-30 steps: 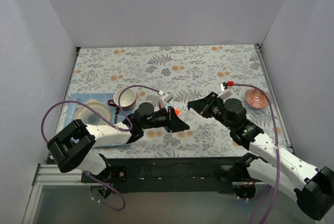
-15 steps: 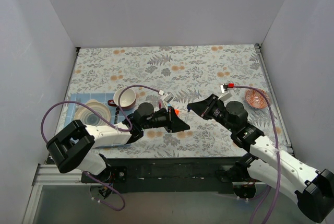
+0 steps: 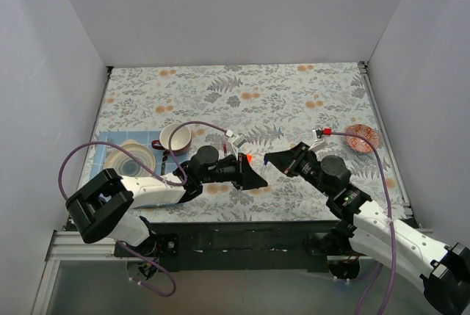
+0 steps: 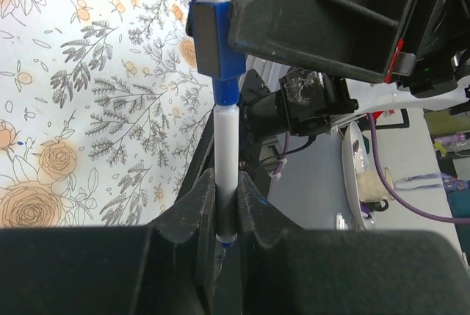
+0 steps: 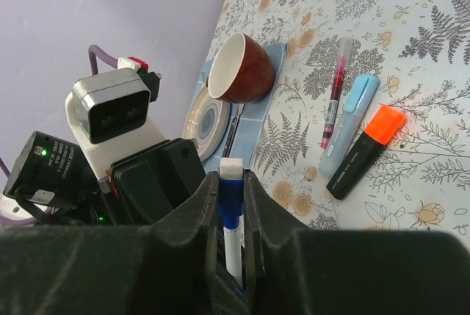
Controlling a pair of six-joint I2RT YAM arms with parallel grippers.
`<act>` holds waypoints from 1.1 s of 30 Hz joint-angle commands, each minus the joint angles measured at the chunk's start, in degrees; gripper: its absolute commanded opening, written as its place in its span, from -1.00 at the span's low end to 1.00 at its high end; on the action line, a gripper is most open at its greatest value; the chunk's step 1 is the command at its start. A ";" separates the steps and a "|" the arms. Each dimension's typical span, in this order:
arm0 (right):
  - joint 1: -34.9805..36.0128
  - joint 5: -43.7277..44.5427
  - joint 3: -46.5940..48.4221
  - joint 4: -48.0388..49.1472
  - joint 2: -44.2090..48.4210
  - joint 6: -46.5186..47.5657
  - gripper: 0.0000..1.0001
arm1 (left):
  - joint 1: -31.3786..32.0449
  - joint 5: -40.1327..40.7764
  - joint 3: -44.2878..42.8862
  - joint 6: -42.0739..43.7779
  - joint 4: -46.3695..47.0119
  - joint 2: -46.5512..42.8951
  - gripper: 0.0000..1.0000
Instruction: Insert the pens into the pen caps
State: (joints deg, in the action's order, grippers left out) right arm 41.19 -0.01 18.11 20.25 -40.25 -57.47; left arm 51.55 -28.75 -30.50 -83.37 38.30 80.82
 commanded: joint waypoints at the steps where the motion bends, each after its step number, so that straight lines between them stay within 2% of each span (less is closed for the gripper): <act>1: 2.23 -2.10 -4.48 0.31 2.63 0.17 -0.97 | -0.49 5.72 -3.86 1.28 0.46 -1.98 -1.00; 14: 3.46 -5.87 -10.46 2.86 5.00 1.84 -0.97 | -0.49 7.22 -11.07 5.59 -6.31 0.83 -1.00; 23: 5.83 -7.20 -13.44 -1.35 9.13 1.31 -0.97 | -0.49 10.99 -15.72 9.10 -11.14 3.20 -1.00; 33: 10.49 -5.09 -14.15 -2.67 8.87 0.61 -0.97 | -0.57 13.02 -20.29 10.25 -12.29 6.90 -1.00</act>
State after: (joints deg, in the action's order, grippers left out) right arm 45.15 10.02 5.82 24.18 -30.85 -55.75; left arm 53.49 -28.56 -43.03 -73.82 15.40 87.85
